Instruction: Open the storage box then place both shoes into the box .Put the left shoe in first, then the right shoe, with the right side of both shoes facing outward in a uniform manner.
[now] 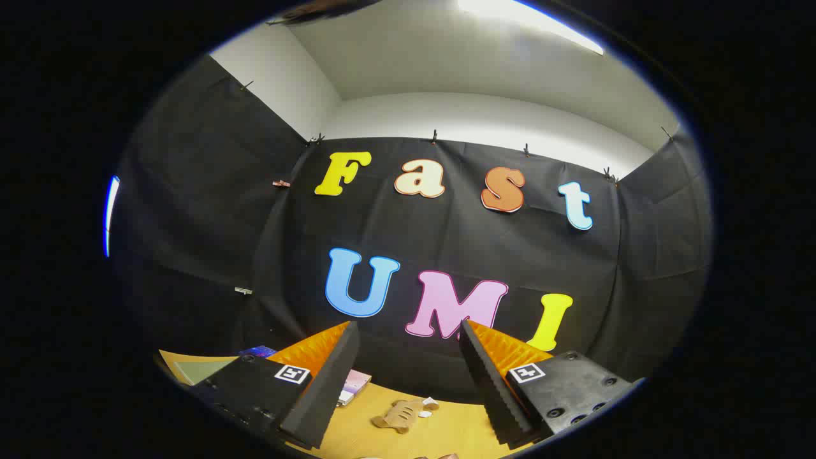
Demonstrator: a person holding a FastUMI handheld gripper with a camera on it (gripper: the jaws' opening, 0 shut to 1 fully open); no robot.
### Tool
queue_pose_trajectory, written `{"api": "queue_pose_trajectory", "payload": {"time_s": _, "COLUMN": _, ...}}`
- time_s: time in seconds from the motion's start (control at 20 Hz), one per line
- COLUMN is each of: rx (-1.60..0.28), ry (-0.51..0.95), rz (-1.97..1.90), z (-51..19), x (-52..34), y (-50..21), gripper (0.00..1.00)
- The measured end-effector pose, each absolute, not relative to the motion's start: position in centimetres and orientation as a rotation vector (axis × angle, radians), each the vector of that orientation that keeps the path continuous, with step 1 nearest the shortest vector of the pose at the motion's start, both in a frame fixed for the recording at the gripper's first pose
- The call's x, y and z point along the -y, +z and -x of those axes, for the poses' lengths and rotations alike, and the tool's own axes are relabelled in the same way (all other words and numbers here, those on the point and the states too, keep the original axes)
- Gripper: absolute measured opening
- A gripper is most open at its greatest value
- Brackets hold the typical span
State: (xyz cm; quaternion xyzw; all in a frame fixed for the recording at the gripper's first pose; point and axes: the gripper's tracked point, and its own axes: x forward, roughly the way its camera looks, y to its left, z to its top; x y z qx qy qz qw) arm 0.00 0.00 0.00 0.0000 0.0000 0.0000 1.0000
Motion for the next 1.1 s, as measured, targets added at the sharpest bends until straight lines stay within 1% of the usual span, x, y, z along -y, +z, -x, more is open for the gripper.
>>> {"api": "queue_pose_trajectory", "payload": {"time_s": 0.75, "rx": -0.021, "ry": 0.029, "rz": 0.008, "z": -0.4, "x": -1.6, "y": 0.0, "gripper": 0.97}}
{"api": "queue_pose_trajectory", "payload": {"time_s": 0.95, "rx": -0.037, "ry": 0.077, "rz": -0.012, "z": -0.6, "x": -2.8, "y": -0.4, "gripper": 0.97}}
{"api": "queue_pose_trajectory", "payload": {"time_s": 1.1, "rx": -0.071, "ry": 0.153, "rz": -0.092, "z": -1.0, "x": -4.8, "y": -1.3, "gripper": 0.97}}
